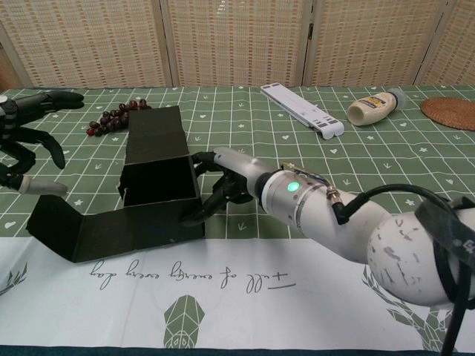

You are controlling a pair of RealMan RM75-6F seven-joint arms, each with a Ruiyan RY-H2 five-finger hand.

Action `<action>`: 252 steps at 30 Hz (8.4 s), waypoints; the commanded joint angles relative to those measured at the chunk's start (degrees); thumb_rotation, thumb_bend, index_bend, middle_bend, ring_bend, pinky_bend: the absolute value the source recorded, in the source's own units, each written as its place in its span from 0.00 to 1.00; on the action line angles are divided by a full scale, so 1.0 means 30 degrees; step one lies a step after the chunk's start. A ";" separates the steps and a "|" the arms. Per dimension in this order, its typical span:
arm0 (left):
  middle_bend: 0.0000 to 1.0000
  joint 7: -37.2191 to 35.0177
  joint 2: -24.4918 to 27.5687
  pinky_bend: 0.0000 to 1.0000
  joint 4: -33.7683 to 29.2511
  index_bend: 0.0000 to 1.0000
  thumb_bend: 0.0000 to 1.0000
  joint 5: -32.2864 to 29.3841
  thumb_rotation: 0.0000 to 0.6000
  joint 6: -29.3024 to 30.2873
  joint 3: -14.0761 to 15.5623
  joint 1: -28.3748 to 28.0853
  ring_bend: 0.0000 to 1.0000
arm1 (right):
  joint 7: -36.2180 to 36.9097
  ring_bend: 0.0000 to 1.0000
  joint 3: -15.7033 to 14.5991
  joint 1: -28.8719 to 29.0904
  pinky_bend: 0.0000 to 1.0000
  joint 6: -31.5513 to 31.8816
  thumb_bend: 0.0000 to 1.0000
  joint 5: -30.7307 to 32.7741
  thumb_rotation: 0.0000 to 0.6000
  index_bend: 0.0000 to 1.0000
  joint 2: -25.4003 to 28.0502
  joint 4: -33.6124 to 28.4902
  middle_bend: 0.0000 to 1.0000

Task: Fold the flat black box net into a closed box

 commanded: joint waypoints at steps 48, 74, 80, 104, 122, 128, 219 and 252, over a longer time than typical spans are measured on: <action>0.00 0.7207 -0.5216 0.83 0.4333 0.00 0.09 0.3032 1.00 0.6859 -0.2173 -0.0195 0.45 | 0.9695 0.78 0.0237 -0.4820 1.00 0.1815 0.28 -0.3472 1.00 0.32 0.3956 -0.6511 0.46; 0.14 0.5403 -0.9214 0.85 1.1430 0.24 0.09 0.4651 1.00 0.5720 -0.0900 -0.2399 0.51 | 0.5256 0.78 0.0362 -0.2540 1.00 0.0575 0.28 -0.1493 1.00 0.32 0.0913 -0.2385 0.46; 0.20 0.4098 -1.0691 0.85 1.4915 0.30 0.09 0.4863 1.00 0.5761 -0.0409 -0.2772 0.54 | 0.4302 0.78 0.0410 -0.2005 1.00 0.0304 0.28 -0.1213 1.00 0.32 0.0164 -0.1092 0.46; 0.26 -0.0175 -1.3274 0.86 2.1878 0.34 0.09 0.4837 1.00 0.7161 0.1510 -0.2038 0.56 | 0.3515 0.78 -0.0217 -0.1722 1.00 -0.0184 0.28 -0.2504 1.00 0.32 -0.0551 0.0688 0.43; 0.35 -0.0674 -1.3195 0.86 2.2685 0.42 0.09 0.5215 1.00 0.7746 0.2499 -0.1999 0.58 | 0.2982 0.78 -0.0218 -0.1822 1.00 -0.0146 0.29 -0.2561 1.00 0.32 -0.0597 0.0583 0.42; 0.36 -0.0760 -1.3282 0.86 2.2808 0.43 0.09 0.5256 1.00 0.7680 0.2698 -0.2069 0.58 | 0.2851 0.78 -0.0269 -0.1859 1.00 -0.0137 0.29 -0.2608 1.00 0.32 -0.0637 0.0553 0.42; 0.53 0.4606 -1.0835 0.85 2.0031 0.56 0.17 0.6433 1.00 0.7658 0.4255 -0.3061 0.63 | 0.3348 0.78 -0.2089 -0.3604 1.00 0.1685 0.37 -0.5253 1.00 0.31 -0.0969 -0.0335 0.42; 0.64 0.3999 -1.1277 0.84 2.0436 0.72 0.17 0.7386 1.00 0.7577 0.4556 -0.3596 0.64 | 0.3264 0.78 -0.2061 -0.3786 1.00 0.1518 0.38 -0.5320 1.00 0.31 -0.0955 -0.0561 0.42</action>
